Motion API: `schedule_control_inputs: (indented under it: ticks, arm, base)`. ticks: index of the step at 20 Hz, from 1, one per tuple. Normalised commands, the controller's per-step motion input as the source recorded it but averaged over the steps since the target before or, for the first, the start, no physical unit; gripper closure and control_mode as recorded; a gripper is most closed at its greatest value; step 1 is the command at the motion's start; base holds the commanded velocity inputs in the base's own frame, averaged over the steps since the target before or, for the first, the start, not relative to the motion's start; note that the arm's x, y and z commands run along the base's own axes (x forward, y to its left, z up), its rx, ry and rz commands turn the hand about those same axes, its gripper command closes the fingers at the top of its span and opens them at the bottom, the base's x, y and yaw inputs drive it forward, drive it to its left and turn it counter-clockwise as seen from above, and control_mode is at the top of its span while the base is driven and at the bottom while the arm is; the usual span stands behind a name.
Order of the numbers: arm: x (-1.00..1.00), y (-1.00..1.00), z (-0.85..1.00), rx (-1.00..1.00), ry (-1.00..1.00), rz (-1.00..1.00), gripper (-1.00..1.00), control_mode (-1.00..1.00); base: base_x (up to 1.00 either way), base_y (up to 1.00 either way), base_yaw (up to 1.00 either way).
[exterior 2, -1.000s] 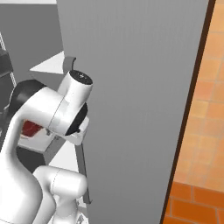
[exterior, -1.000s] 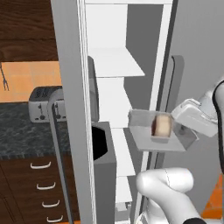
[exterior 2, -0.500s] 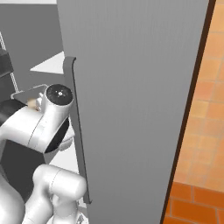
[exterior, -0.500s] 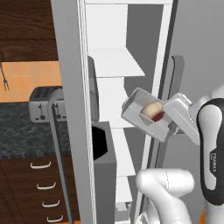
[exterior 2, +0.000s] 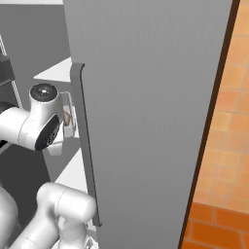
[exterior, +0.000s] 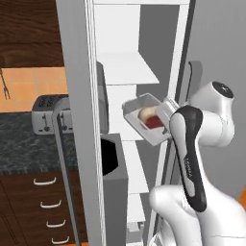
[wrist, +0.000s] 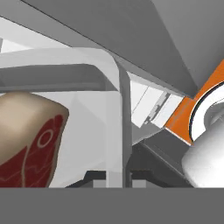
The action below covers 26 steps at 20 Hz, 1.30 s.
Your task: Take the meat container that has the steak and place it on the second highest rack of the freezer. Then take the vegetable container that has the potato and lemon wedge and place it on the highest rack of the freezer.
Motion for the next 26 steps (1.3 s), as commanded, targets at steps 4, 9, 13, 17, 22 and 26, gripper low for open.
schedule_control_inputs:
  ticks: [4,9,13,17,22,26]
  arm:
    - [0.3,0.59,-0.19,0.0,0.16,-0.03,1.0,-1.0]
    - [0.74,0.29,-0.05,0.0,0.06,-0.23,1.0,-1.0]
    - [0.72,0.04,-0.26,0.0,0.02,-0.28,1.0,-1.0]
    - [0.32,0.0,-0.56,0.0,0.02,-0.15,1.0,-1.0]
    - [0.23,0.0,-0.47,0.0,0.0,-0.05,1.0,-1.0]
    - [0.6,0.0,-0.34,0.0,0.0,0.0,1.0,-1.0]
  base:
    - [0.0,0.0,0.0]
    - [0.0,0.0,0.0]
    - [0.0,0.0,0.0]
    - [0.0,0.0,0.0]
    - [0.0,0.0,0.0]
    - [0.0,0.0,0.0]
